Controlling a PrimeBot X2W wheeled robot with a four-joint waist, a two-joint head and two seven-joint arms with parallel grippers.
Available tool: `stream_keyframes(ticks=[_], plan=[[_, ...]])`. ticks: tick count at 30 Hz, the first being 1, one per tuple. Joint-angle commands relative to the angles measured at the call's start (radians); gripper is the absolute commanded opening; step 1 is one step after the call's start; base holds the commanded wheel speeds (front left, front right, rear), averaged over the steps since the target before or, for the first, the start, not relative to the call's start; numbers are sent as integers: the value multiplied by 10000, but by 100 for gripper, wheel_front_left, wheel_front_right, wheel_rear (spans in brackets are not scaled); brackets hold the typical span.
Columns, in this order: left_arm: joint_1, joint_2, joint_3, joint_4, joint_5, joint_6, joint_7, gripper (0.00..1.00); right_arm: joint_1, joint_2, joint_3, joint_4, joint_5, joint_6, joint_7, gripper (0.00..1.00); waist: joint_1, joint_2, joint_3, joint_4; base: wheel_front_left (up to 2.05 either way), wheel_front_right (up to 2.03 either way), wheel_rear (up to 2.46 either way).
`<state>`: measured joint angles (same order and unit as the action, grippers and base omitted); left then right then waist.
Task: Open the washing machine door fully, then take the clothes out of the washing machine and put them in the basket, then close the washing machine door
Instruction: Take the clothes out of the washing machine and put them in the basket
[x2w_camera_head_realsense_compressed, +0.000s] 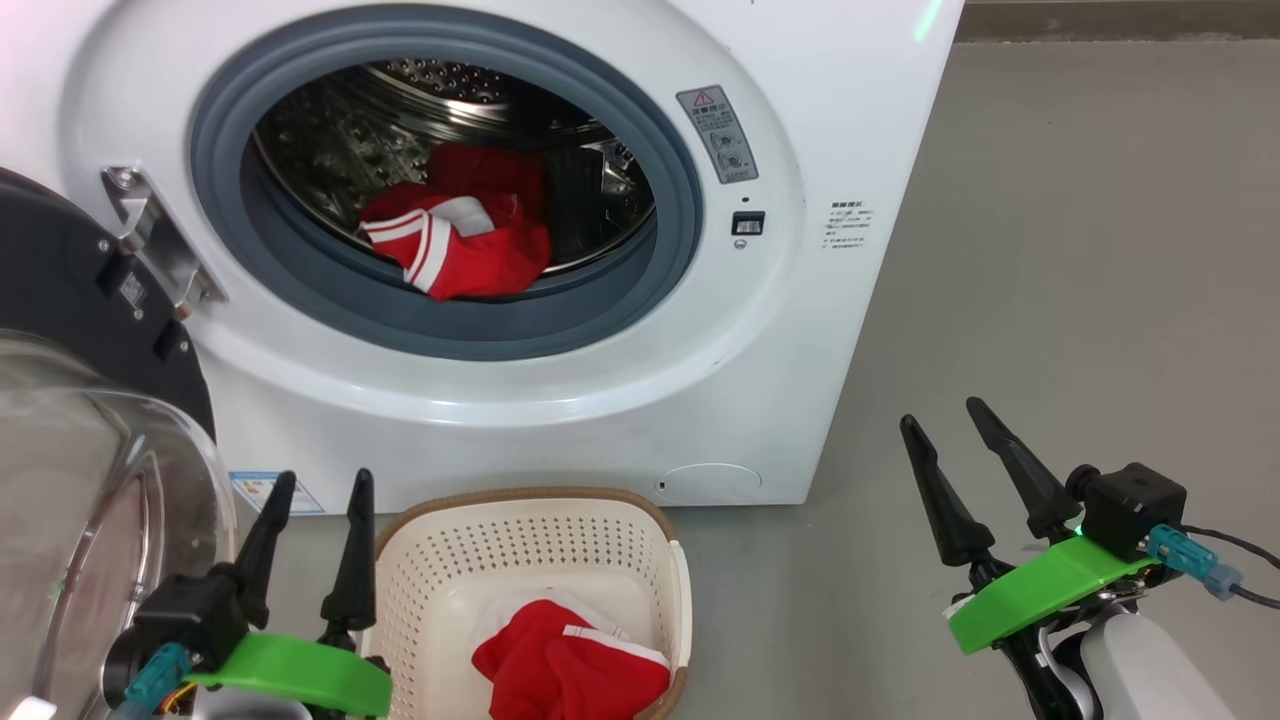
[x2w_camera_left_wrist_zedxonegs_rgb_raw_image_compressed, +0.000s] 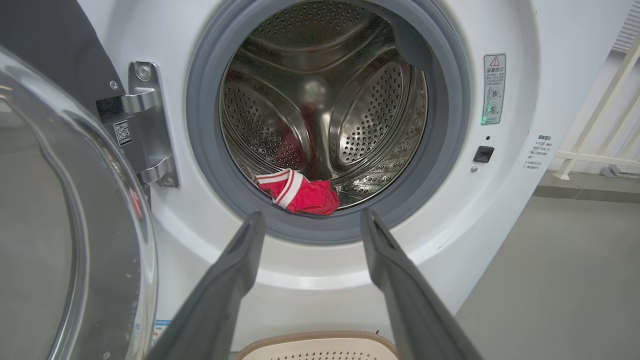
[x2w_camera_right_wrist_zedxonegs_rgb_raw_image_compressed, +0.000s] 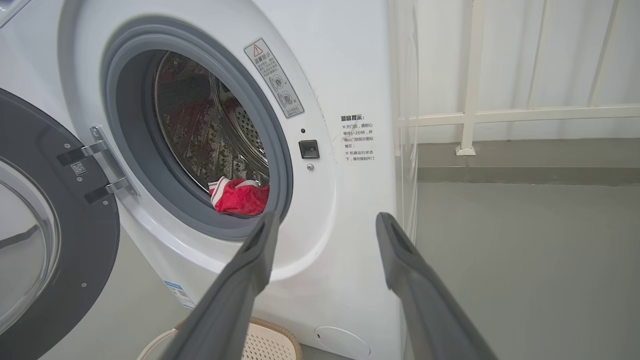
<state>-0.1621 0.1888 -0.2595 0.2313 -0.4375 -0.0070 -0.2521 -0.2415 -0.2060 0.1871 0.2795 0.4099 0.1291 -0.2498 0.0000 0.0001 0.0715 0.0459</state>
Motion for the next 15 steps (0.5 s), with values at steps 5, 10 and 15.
stream_keyframes(ticks=[5,10,15], plan=[[202,362,449,-1159,124,355,117,100,8,-80,110,-377,-52,16,-120,100,0,-1,2,11,0,0,0],[383,408,455,-1620,125,528,260,100,13,-84,59,-435,-77,16,-120,100,0,-1,12,-8,0,0,0],[446,444,423,-1877,143,613,315,100,-2,-86,18,-478,-103,16,-120,100,0,-1,61,-12,0,0,0]])
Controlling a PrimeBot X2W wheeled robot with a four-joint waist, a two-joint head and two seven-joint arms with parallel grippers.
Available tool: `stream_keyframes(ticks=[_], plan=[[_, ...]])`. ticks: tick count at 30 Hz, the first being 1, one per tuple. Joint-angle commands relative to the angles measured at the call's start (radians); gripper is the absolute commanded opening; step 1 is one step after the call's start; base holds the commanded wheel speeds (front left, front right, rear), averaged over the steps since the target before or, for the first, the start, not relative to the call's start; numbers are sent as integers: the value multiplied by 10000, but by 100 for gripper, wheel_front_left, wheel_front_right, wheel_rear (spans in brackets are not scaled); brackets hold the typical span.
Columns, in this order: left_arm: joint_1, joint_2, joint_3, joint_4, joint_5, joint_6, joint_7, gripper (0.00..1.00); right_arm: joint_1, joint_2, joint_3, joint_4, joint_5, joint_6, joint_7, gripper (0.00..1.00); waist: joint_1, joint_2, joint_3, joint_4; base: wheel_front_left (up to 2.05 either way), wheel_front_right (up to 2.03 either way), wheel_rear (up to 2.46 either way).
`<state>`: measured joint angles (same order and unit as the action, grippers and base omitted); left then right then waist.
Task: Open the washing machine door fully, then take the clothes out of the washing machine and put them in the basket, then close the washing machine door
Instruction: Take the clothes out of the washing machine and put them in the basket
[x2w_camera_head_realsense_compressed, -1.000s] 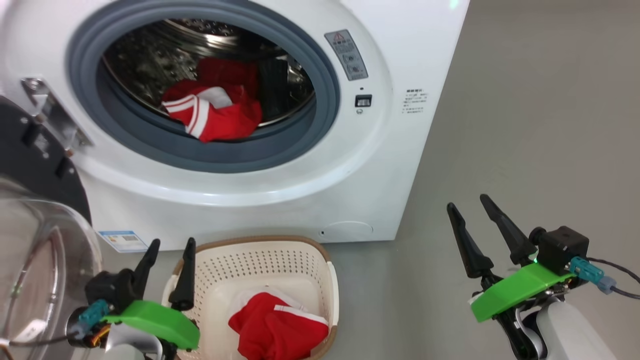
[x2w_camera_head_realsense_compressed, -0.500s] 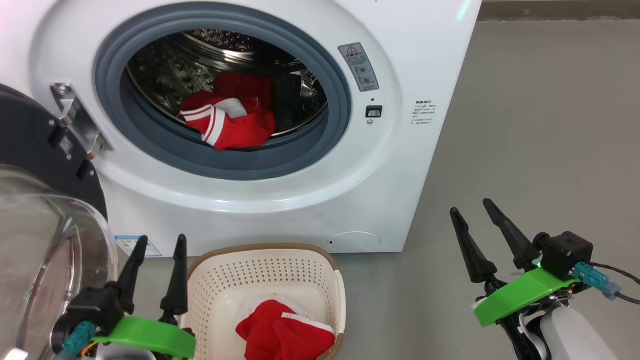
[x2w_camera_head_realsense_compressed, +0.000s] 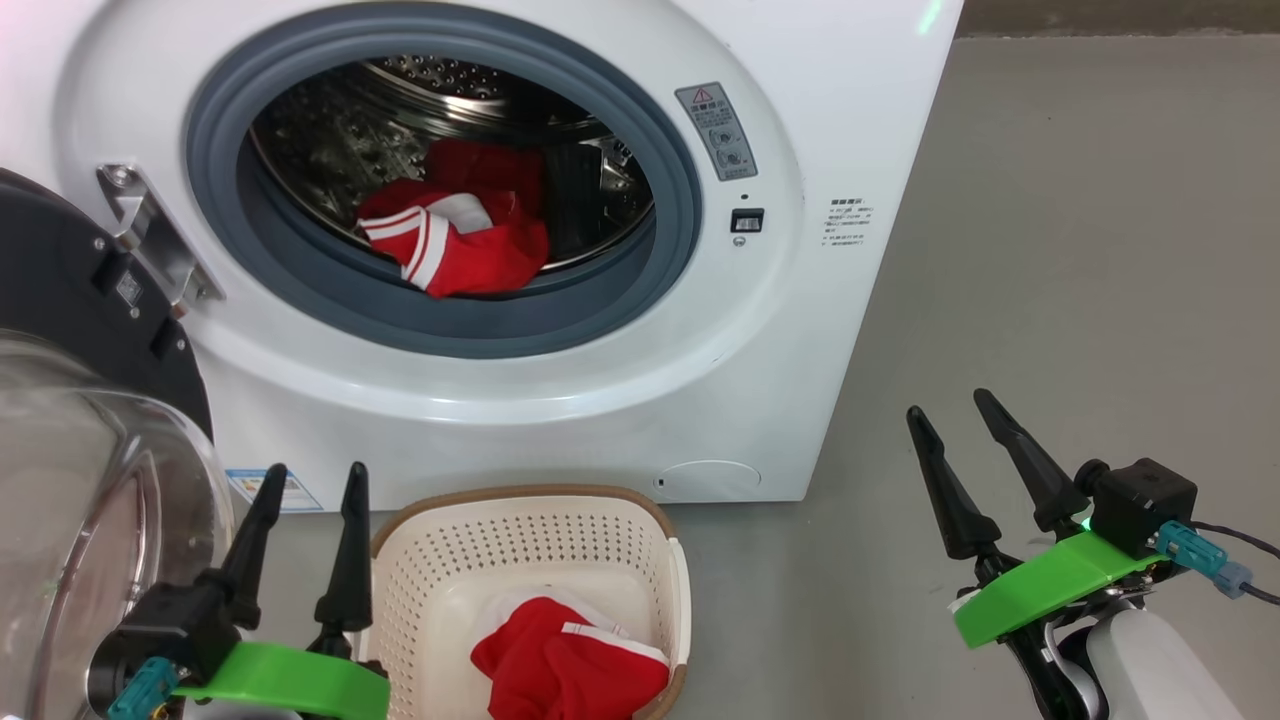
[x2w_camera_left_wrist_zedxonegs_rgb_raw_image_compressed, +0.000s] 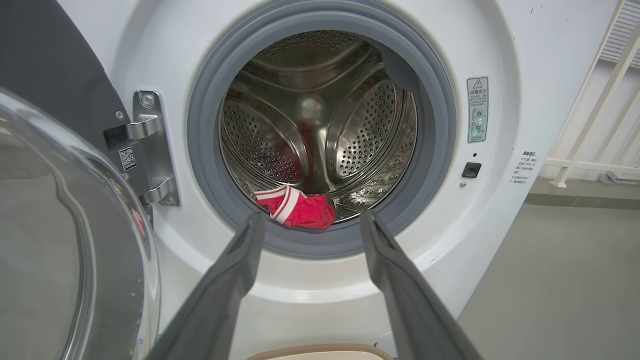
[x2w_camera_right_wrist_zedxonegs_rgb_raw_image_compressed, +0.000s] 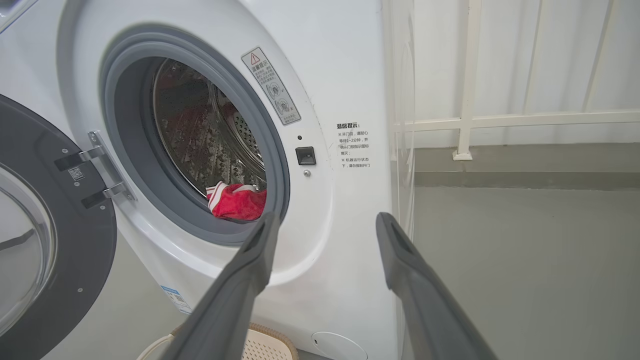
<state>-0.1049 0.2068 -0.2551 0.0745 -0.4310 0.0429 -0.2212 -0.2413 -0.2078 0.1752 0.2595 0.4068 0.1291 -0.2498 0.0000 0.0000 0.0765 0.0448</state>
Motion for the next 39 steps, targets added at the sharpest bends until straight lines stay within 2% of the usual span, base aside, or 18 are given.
stream_keyframes(ticks=[1,23,31,39], plan=[[-119,269,373,-339,76,126,16,100,-9,-68,134,-284,-75,16,-120,100,0,0,19,-2,0,0,0],[-243,319,241,-499,-30,183,49,100,-133,-57,128,-347,-129,16,-120,100,0,0,307,-28,0,0,0],[-1140,486,126,-307,93,60,290,100,-323,-3,97,-474,-204,16,-120,100,0,0,852,-191,0,0,0],[-2297,477,-14,455,148,-82,479,100,-581,88,12,-623,-294,16,-120,100,0,0,1486,-527,0,0,0]])
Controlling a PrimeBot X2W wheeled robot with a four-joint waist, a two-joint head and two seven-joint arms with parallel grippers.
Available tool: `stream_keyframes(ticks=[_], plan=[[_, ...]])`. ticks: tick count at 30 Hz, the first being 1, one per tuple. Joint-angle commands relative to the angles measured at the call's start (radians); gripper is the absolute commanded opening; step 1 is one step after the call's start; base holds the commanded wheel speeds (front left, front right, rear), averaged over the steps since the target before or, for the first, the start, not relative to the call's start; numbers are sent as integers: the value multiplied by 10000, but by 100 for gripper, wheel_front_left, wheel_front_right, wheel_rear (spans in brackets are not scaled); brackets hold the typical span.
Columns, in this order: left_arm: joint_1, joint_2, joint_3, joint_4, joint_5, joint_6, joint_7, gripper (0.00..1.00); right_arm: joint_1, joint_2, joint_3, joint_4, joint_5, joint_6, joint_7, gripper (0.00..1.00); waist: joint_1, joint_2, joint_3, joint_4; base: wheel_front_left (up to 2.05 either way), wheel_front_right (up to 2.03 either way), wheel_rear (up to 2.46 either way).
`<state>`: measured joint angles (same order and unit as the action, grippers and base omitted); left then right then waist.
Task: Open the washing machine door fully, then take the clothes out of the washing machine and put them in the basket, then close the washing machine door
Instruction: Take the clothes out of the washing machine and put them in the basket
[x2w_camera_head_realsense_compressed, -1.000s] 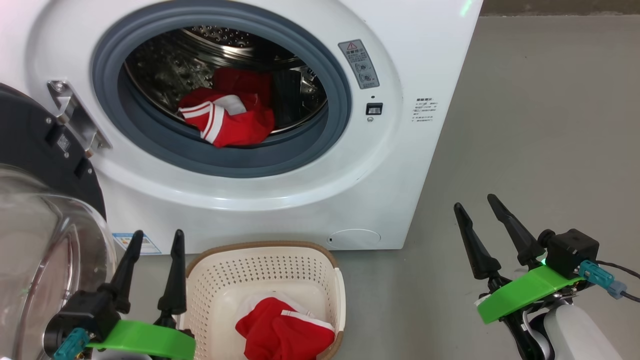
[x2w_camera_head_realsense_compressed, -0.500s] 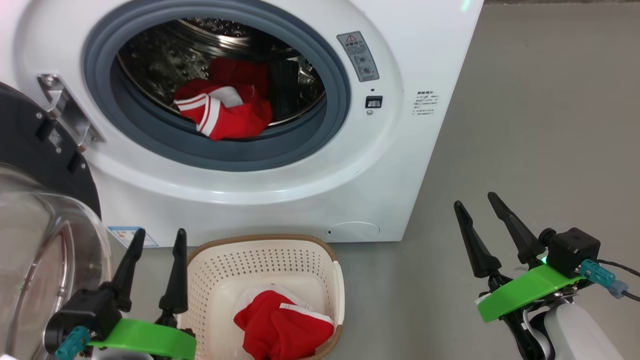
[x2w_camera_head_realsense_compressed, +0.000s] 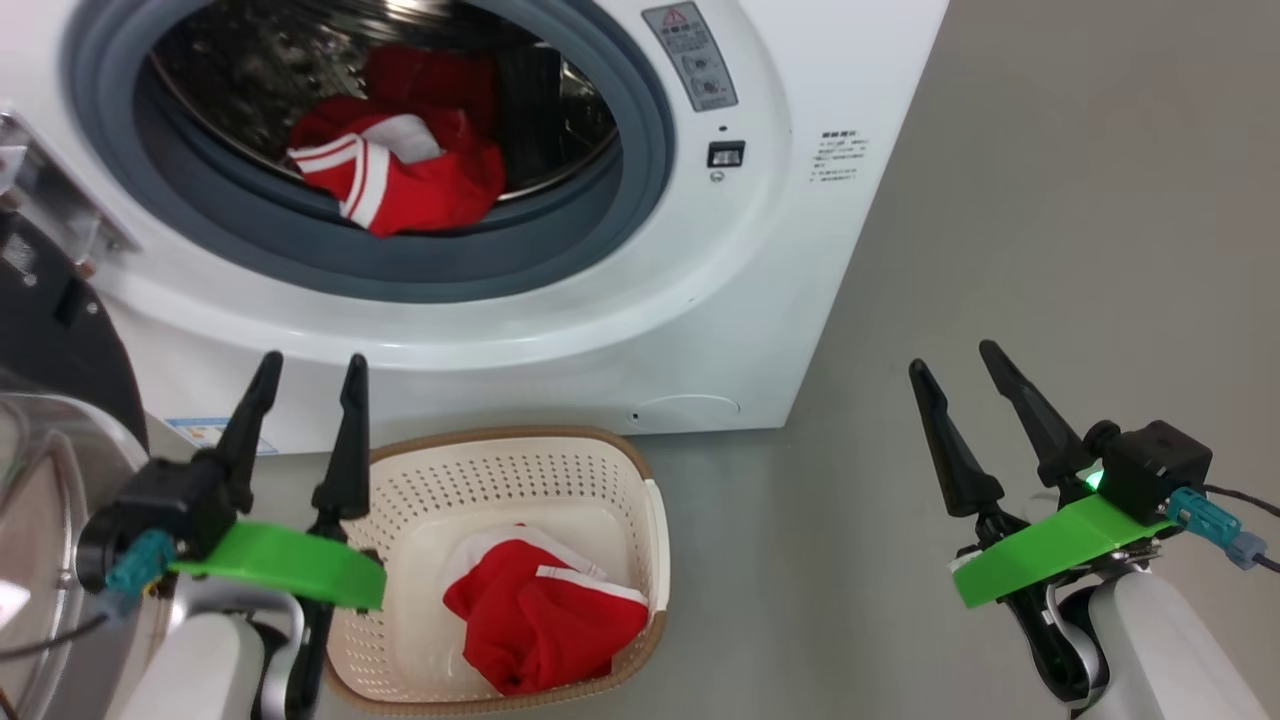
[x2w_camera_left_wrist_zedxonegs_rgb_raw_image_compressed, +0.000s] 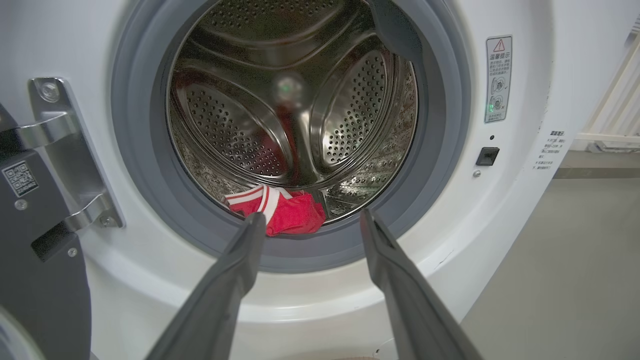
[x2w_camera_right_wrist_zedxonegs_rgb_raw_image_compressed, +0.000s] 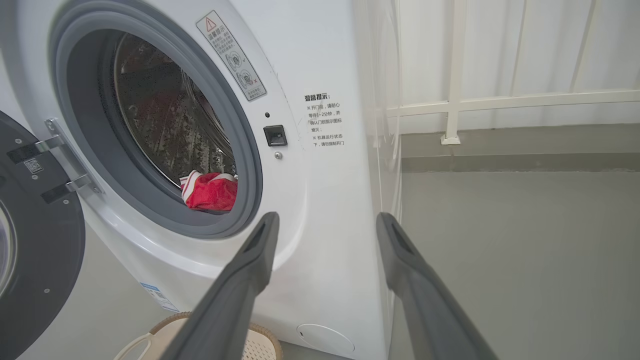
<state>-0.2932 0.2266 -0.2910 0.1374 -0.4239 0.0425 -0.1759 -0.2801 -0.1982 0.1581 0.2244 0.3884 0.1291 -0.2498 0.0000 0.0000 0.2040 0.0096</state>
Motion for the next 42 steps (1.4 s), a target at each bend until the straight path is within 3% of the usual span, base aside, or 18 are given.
stream_keyframes(ticks=[1,12,22,42], plan=[[-565,271,337,-61,68,-98,50,100,-219,4,174,-287,-123,16,-120,100,0,0,280,-219,0,0,0],[-2564,387,308,1727,-14,-458,430,100,-509,156,136,-483,-221,16,-120,100,0,0,1120,-679,0,0,0],[-5150,429,359,4233,-152,-792,771,100,-865,382,211,-642,-292,16,-120,100,0,0,2048,-1113,0,0,0],[-9018,968,193,8242,96,-895,1262,100,-1424,856,198,-871,-320,16,-120,100,0,0,3369,-2284,0,0,0]])
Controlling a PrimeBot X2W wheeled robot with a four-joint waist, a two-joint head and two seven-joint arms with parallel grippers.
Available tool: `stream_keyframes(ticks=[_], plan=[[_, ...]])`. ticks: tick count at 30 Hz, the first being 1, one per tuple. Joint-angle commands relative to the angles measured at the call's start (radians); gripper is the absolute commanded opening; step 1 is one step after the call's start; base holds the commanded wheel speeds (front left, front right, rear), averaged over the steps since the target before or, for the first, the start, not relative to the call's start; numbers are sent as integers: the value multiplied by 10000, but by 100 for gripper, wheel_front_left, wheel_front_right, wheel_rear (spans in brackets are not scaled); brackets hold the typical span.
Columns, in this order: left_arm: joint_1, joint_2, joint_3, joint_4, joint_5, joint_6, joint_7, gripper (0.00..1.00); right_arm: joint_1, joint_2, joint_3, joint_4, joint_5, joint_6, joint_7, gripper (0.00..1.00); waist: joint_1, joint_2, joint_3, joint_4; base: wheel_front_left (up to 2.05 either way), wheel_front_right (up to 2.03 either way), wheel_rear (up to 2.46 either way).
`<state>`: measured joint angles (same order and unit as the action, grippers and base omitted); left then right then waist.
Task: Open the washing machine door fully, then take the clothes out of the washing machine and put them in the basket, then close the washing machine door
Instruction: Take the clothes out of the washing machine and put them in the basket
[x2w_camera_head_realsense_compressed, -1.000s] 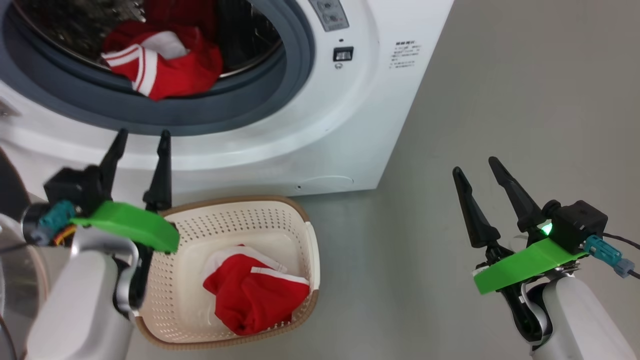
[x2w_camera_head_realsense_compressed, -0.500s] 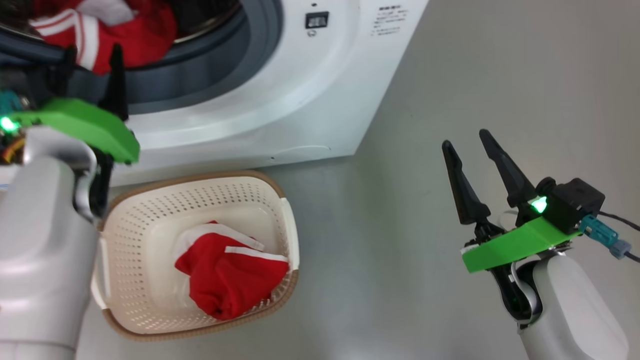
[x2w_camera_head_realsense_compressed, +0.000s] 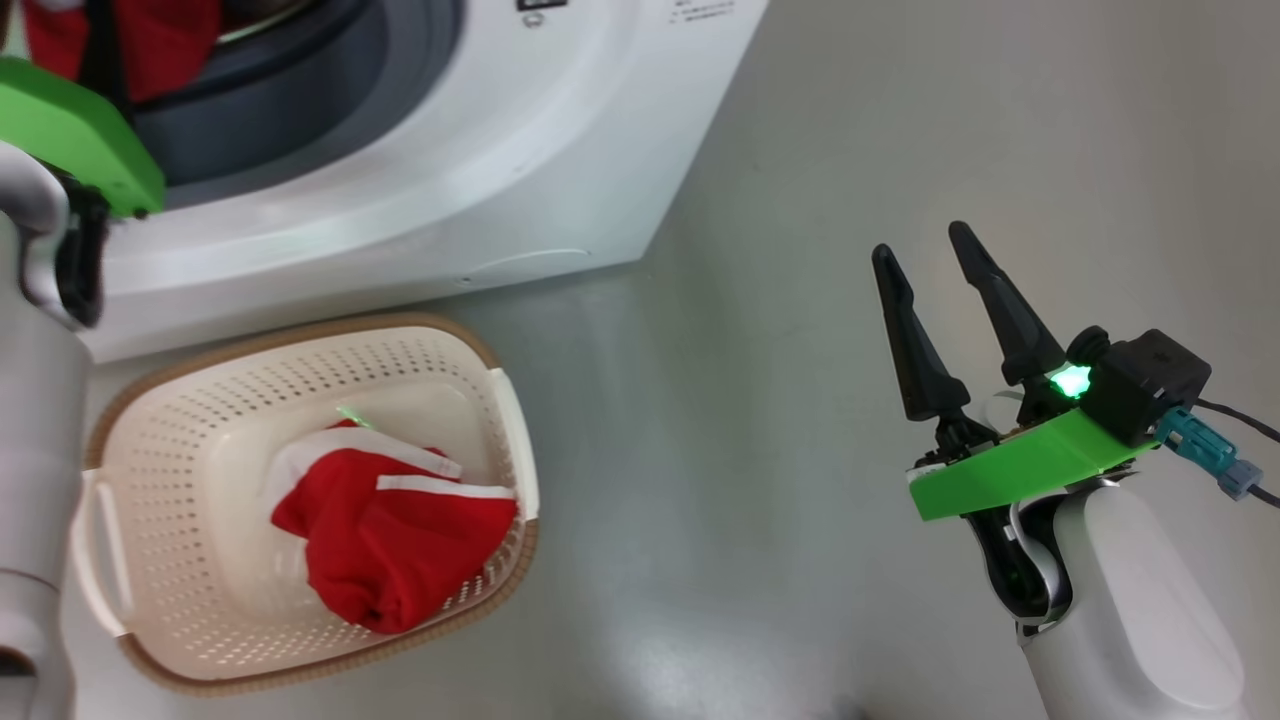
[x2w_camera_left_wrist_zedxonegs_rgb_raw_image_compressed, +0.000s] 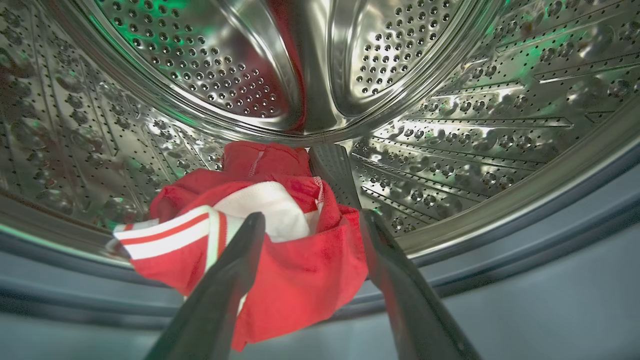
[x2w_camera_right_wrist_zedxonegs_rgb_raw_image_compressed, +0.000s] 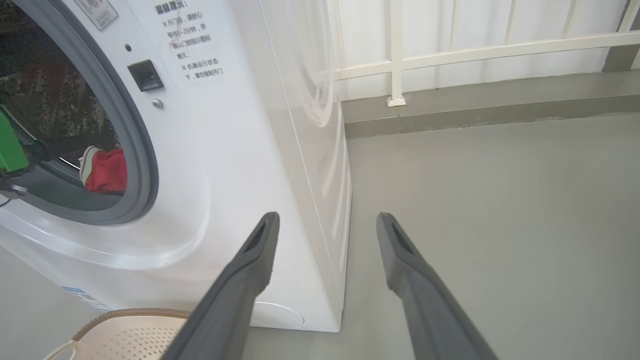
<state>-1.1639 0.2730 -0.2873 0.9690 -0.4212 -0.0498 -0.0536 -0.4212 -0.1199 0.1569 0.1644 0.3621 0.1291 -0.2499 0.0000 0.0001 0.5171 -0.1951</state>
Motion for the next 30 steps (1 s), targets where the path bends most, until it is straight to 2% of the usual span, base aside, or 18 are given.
stream_keyframes(ticks=[1,14,30], plan=[[-422,531,142,71,74,21,79,100,-27,92,219,-283,-62,16,-118,100,0,-1,285,-286,0,0,0],[-1606,797,-152,1628,222,-19,454,100,-96,267,224,-399,-97,16,-118,100,0,-1,763,-714,0,0,0],[-2390,953,-784,2767,472,-290,1690,100,-141,383,255,-467,-113,16,-118,100,0,-1,1087,-986,0,0,0]])
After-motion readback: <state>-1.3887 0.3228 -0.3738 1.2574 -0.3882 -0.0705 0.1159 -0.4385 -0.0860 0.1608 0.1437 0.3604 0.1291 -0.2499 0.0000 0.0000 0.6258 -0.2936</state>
